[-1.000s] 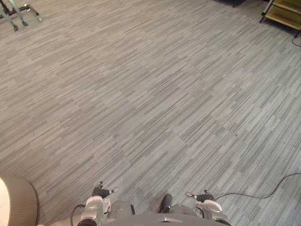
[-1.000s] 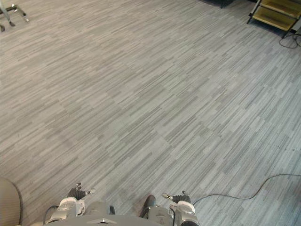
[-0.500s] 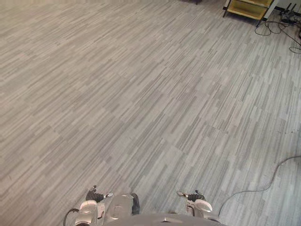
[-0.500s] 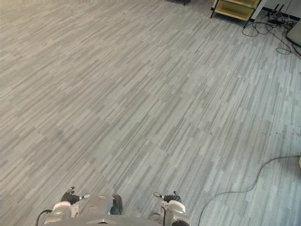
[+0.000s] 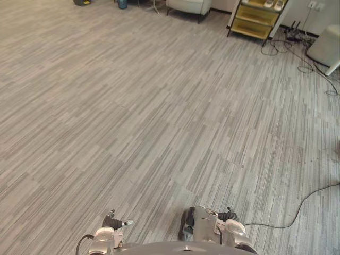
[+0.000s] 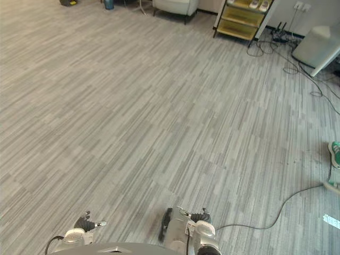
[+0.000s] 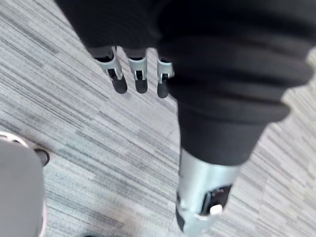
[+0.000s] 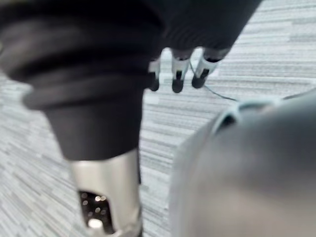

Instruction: Pick up cushions and gather them together orderly.

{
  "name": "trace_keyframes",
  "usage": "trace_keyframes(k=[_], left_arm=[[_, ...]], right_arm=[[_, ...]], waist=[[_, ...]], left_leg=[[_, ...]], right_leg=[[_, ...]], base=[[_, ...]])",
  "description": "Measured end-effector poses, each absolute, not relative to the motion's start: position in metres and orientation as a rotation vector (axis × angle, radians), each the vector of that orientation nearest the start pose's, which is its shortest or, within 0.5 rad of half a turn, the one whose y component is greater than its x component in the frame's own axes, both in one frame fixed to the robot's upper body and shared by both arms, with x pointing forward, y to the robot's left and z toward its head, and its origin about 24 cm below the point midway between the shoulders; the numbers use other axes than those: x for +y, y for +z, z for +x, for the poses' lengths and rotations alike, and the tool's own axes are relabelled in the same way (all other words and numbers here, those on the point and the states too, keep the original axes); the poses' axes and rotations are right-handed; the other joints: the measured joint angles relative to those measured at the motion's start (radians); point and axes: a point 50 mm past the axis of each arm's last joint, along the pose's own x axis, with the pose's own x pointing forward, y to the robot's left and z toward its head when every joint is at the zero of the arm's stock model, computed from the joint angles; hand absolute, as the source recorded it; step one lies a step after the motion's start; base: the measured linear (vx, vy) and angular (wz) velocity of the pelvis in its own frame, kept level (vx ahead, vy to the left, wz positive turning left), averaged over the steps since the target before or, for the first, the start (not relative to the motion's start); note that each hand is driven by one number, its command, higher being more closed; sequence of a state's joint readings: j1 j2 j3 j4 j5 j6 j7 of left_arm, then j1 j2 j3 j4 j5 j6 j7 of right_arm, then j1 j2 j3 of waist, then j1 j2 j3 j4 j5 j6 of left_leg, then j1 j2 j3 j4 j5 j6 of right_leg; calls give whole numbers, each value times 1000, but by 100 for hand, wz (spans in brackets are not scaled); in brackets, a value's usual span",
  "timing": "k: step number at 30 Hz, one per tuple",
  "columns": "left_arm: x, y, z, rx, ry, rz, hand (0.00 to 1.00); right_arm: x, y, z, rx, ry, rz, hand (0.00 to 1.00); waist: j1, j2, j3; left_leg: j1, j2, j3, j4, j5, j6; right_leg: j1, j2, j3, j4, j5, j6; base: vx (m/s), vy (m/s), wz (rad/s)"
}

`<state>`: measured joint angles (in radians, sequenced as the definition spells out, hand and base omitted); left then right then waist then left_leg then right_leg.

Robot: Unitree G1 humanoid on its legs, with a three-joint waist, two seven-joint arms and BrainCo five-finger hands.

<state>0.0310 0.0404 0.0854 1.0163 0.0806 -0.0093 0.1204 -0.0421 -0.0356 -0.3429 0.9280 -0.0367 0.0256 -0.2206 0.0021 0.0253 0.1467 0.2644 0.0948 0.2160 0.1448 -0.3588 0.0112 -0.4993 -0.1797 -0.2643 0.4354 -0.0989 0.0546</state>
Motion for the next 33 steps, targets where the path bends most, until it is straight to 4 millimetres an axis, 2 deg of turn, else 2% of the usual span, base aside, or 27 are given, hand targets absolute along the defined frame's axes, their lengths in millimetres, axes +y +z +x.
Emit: trace_keyframes(k=[1,2,3,4,5,7,8,9,10,11,12,13,15,18,19,21,22,23,24,25,26,27,28,29,31,32,33], left_arm=[[181,-155,121,1041,164,129,0],[174,-158,119,1062,146,120,0],[171,-158,123,1067,130,120,0],[171,-158,124,1068,129,121,0],[171,-159,123,1071,133,120,0],[174,-159,121,1075,149,116,0],[174,-159,122,1073,151,117,0],[175,-159,121,1075,162,106,0],[175,-160,118,1081,174,94,0],[176,-160,118,1082,182,83,0],[176,-158,121,1065,182,73,0],[178,-156,125,1045,186,75,0],[182,-152,131,1010,193,81,0],[184,-149,134,979,212,71,0],[184,-148,136,969,216,67,0],[184,-147,136,964,221,67,0],[183,-148,135,969,218,70,0],[184,-148,136,969,221,68,0],[188,-147,136,966,229,84,0],[188,-147,136,965,232,86,0],[190,-147,135,970,239,80,0],[195,-145,138,953,253,83,0],[198,-146,135,957,273,80,0],[195,-150,129,991,276,60,0],[198,-152,120,1016,294,59,0],[199,-153,116,1028,294,64,0],[202,-155,111,1045,286,82,0]], right_arm=[[-221,-136,151,934,-500,-13,0],[-224,-134,156,930,-501,-19,0],[-228,-131,162,915,-506,-28,0],[-230,-131,163,915,-513,-23,0],[-234,-131,162,923,-532,-18,0],[-237,-135,154,952,-537,-28,0],[-238,-135,153,958,-538,-29,0],[-238,-137,150,967,-541,-30,0],[-239,-137,147,973,-543,-32,0],[-239,-138,145,978,-544,-34,0],[-242,-139,139,991,-545,-50,0],[-241,-140,137,998,-540,-53,0],[-234,-144,133,1015,-531,-41,0],[-227,-144,135,1014,-512,-27,0],[-227,-145,134,1019,-510,-31,0],[-227,-145,133,1022,-513,-30,0],[-229,-145,132,1021,-515,-34,0],[-228,-145,133,1021,-514,-32,0],[-220,-146,134,1025,-496,-20,0],[-216,-147,133,1027,-498,-5,0],[-212,-147,137,1020,-491,5,0],[-208,-146,142,1010,-484,13,0],[-210,-147,137,1022,-498,14,0],[-215,-147,137,1018,-517,22,0],[-214,-147,136,1015,-520,29,0],[-214,-148,132,1025,-526,35,0],[-210,-151,127,1042,-527,49,0]], waist=[[-11,-14,3],[-6,17,19],[-6,28,33],[-9,31,38],[-13,40,41],[-9,57,36],[-9,62,35],[-10,68,36],[-18,75,39],[-20,76,41],[-13,92,45],[2,94,48],[26,82,55],[45,84,57],[49,83,58],[61,86,57],[63,98,49],[72,85,44],[77,57,34],[89,55,38],[96,50,42],[102,33,55],[107,44,35],[98,39,31],[94,27,9],[101,17,3],[101,-2,6]], left_leg=[[33,1,-20,-22,7,-11],[46,20,-41,-27,23,-15],[43,25,-72,-22,68,-19],[48,24,-90,-19,89,-20],[61,31,-119,2,115,-31],[41,62,-154,146,165,-67],[23,72,-165,202,182,-75],[-23,84,-181,334,242,-79],[-93,96,-212,486,355,-85],[-126,99,-224,557,430,-89],[-248,127,-225,816,446,-83],[-326,143,-184,965,349,-52],[-437,142,-121,1055,227,-39],[-567,129,-79,1001,148,-34],[-608,116,-72,917,119,-37],[-637,93,-70,602,109,-55],[-626,94,-82,458,138,-74],[-596,75,-38,404,199,-48],[-567,46,-2,340,209,-43],[-537,41,19,307,229,-33],[-560,49,31,381,231,-38],[-612,40,40,460,212,-54],[-607,15,-12,321,210,-60],[-597,-10,0,322,227,19],[-574,-45,12,303,181,31],[-549,-54,34,297,150,35],[-501,-74,49,289,119,33]], right_leg=[[19,13,17,-119,178,9],[28,45,11,-102,203,-35],[12,56,21,-47,157,-50],[4,58,29,-13,132,-44],[-1,68,32,39,92,-59],[28,105,29,92,11,-75],[44,116,27,90,-2,-79],[78,137,25,78,-25,-84],[125,151,16,58,-42,-86],[152,157,16,41,-51,-90],[237,183,18,-12,-72,-107],[289,196,31,-36,-81,-110],[387,196,66,-84,-94,-97],[490,176,122,-145,-124,-58],[527,158,137,-165,-132,-44],[571,119,173,-177,-167,13],[575,118,184,-174,-180,33],[587,95,226,-168,-193,62],[586,80,226,-193,-186,52],[596,108,224,-238,-169,25],[631,132,228,-295,-106,-24],[656,130,212,-315,-66,-42],[684,106,206,-350,-76,-22],[705,92,223,-356,-85,-15],[665,58,255,-267,-87,-12],[611,42,288,-119,-110,33],[507,25,319,152,-109,135]], base=[[579,-344,-6],[541,-333,-28],[419,-258,-35],[369,-266,-31],[384,-242,-30],[540,-279,-35],[484,-167,-26],[376,-94,-14],[378,-77,-9],[466,-23,0],[453,-3,-17],[508,28,-29],[440,93,-44],[349,167,-42],[412,305,-38],[376,317,-48],[355,325,-51],[474,341,-38],[467,290,-45],[447,189,-27],[311,104,-20],[326,105,-11],[288,132,-5],[369,204,-4],[372,226,-6],[383,204,-28],[383,163,-25]])
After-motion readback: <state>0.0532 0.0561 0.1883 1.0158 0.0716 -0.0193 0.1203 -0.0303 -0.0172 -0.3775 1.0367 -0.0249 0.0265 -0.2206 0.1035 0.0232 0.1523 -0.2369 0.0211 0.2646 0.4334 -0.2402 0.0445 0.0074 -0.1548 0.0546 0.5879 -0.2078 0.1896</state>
